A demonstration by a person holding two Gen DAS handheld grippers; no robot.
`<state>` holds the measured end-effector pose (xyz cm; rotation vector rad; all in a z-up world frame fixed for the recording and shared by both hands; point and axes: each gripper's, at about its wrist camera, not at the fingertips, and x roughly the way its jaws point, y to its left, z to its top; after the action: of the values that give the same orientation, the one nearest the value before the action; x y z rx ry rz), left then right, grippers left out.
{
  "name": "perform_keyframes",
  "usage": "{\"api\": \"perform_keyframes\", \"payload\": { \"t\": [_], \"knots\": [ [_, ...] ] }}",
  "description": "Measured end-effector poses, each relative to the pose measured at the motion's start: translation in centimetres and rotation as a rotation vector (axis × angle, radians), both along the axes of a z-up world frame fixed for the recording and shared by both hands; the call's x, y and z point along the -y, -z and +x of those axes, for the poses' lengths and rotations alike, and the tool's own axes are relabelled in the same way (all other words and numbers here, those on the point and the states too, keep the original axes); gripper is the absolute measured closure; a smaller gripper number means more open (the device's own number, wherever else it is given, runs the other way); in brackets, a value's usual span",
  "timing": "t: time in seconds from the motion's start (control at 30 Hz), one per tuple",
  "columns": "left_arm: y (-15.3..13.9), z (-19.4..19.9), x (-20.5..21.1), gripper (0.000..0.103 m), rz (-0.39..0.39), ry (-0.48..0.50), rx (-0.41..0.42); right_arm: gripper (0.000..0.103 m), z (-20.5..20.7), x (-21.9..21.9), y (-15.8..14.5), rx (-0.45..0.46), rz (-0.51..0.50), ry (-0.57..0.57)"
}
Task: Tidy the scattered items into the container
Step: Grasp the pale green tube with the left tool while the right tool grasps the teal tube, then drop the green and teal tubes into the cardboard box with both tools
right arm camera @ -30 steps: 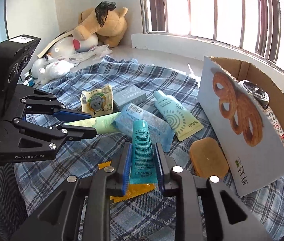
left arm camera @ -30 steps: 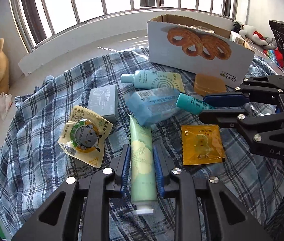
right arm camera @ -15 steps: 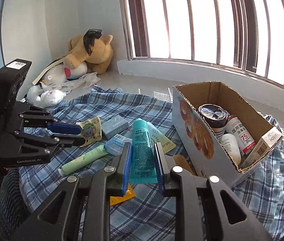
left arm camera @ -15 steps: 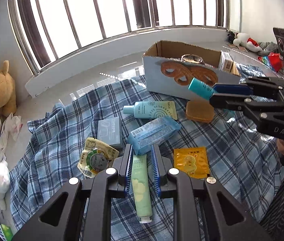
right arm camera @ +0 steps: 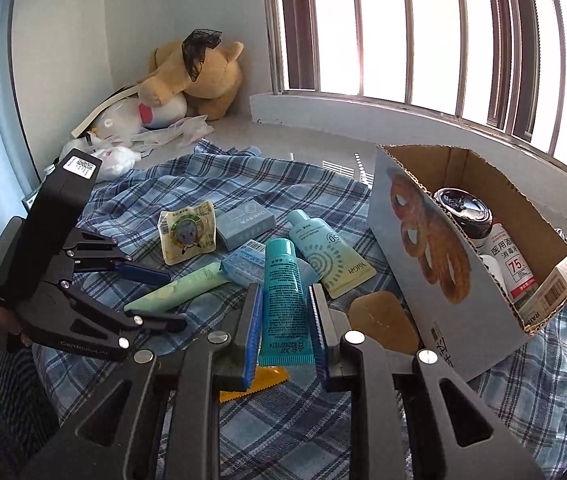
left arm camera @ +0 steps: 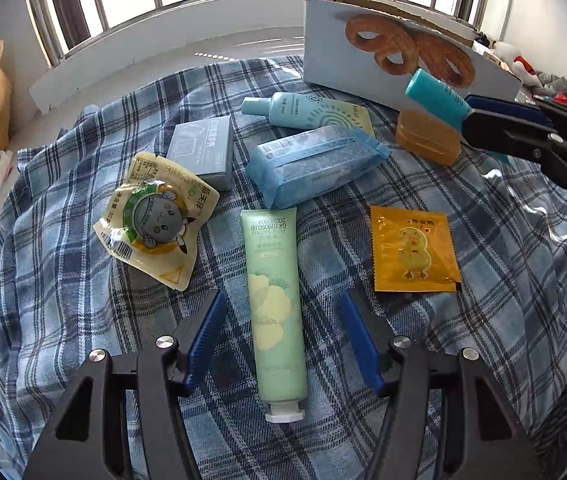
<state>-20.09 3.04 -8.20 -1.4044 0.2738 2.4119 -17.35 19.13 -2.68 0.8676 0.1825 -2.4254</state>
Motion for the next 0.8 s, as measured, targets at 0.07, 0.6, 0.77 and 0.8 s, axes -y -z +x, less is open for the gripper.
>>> {"api": "perform_keyframes", "payload": {
  "t": [0.07, 0.6, 0.77, 0.8],
  "knots": [
    [-0.3, 0.2, 0.4, 0.077, 0.001, 0.0, -0.003, 0.082, 0.0, -0.1, 0.1, 0.003, 0.003, 0.004],
    [-6.2, 1.0, 0.5, 0.077, 0.042, -0.003, -0.119, 0.082, 0.6, -0.6, -1.2, -0.046, -0.013, 0.019],
    [-8.6, -0.6, -2.0, 0.077, 0.086, 0.031, -0.184, 0.082, 0.3, -2.8, -3.3, -0.095, -0.061, 0.078],
    [-9.2, -1.1, -2.6, 0.077, 0.103, 0.039, -0.199, 0.082, 0.1, -3.3, -3.9, -0.109, -0.071, 0.098]
  ]
}}
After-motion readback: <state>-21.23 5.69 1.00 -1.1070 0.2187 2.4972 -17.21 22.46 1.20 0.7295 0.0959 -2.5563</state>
